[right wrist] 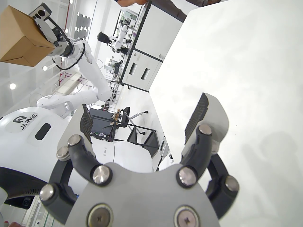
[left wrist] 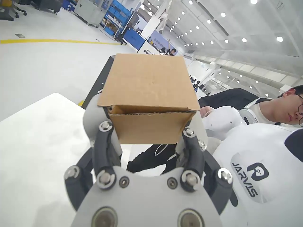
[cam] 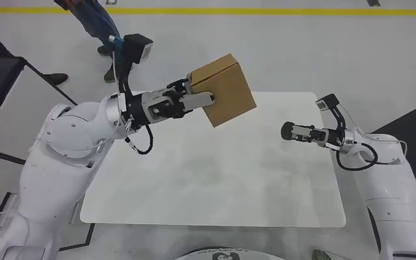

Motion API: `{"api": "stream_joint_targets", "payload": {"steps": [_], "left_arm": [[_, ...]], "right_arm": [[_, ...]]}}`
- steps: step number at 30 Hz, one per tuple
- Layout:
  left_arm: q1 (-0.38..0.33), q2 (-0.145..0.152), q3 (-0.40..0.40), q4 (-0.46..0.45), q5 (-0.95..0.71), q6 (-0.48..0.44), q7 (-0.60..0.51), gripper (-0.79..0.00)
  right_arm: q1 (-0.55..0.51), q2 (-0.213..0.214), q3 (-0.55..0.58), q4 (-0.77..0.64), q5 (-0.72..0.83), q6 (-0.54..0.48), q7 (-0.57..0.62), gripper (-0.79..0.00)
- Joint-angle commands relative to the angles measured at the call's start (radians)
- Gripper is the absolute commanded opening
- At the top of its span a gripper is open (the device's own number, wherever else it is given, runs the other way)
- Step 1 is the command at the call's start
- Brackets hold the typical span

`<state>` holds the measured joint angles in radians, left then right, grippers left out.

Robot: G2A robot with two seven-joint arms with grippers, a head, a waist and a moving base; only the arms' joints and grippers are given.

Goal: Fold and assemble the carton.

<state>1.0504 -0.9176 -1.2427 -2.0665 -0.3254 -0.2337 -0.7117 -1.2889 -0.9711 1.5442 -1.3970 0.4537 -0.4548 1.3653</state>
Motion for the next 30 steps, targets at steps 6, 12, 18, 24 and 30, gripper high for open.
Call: {"api": "stream_joint_targets", "payload": {"steps": [6,12,18,24,30], "left_arm": [[0.026,-0.009,-0.007,0.003,-0.178,0.021,-0.003,-0.785],[0.042,-0.012,-0.018,0.009,-0.239,0.027,-0.048,-0.785],[0.036,-0.011,-0.028,0.007,-0.213,0.013,-0.043,-0.785],[0.063,-0.025,-0.014,0.051,-0.413,-0.123,-0.080,-0.785],[0.042,-0.046,0.045,0.168,-0.637,-0.287,-0.290,-0.785]], "right_arm": [[0.000,0.000,0.000,0.000,0.000,0.000,0.000,0.000],[0.000,0.000,0.000,0.000,0.000,0.000,0.000,0.000],[0.000,0.000,0.000,0.000,0.000,0.000,0.000,0.000],[0.000,0.000,0.000,0.000,0.000,0.000,0.000,0.000],[0.000,0.000,0.000,0.000,0.000,0.000,0.000,0.000]]}}
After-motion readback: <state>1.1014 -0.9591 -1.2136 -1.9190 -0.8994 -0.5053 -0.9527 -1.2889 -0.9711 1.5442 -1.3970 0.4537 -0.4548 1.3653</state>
